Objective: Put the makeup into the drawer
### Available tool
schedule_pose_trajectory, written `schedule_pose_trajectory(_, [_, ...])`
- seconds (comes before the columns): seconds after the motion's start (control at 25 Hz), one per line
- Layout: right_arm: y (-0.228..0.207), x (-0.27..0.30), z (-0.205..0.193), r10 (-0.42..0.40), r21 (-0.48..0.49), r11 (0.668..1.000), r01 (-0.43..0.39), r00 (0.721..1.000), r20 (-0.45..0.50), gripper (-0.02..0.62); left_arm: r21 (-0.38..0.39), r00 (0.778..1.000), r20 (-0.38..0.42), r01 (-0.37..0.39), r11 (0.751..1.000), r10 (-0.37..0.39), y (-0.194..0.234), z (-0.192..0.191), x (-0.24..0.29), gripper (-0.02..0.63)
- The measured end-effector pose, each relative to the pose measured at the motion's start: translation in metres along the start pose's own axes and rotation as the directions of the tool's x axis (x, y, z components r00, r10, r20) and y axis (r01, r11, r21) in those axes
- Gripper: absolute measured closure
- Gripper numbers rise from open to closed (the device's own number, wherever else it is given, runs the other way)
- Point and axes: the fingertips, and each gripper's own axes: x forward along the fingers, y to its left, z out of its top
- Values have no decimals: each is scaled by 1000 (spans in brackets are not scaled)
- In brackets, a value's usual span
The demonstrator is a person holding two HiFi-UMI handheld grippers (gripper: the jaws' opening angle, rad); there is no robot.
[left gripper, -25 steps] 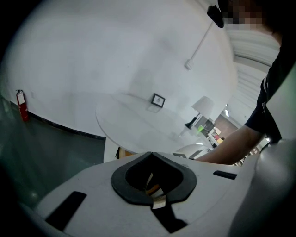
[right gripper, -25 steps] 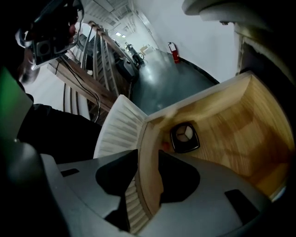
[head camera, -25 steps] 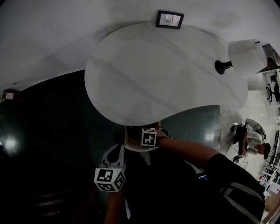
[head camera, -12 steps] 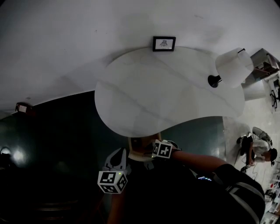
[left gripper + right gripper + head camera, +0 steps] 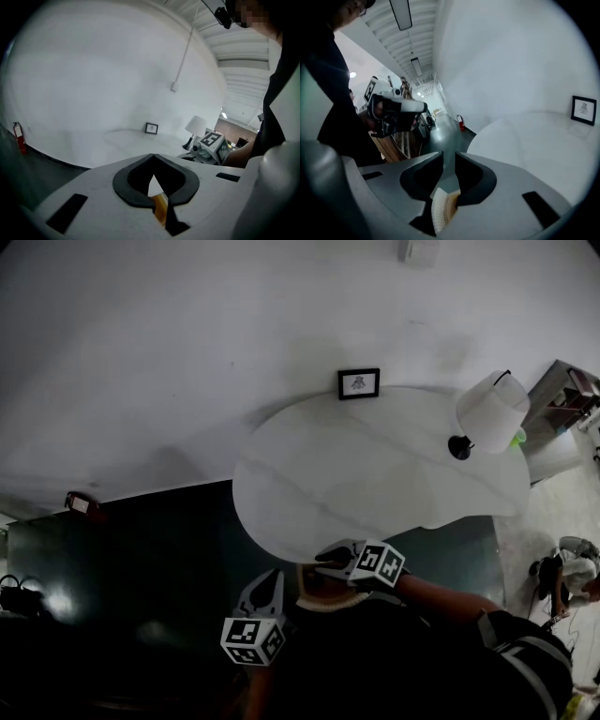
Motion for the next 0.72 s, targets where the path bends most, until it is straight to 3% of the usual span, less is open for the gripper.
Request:
schedule_pose_trajectory(0.2, [6, -21, 68, 0, -34, 999, 6, 987, 160, 535, 49, 996, 85, -9, 999, 5, 6, 41, -15, 595])
schedule_pose_trajectory(0.44, [19, -54, 141, 4, -67, 998, 19, 945, 328, 552, 105, 986, 164, 2, 994, -20, 2, 87, -37, 595])
schedule_pose_trajectory(0.72, [70, -106, 215, 55, -218, 975, 48, 895, 442, 563, 209, 969, 238, 23, 978, -73, -21, 146, -72, 595])
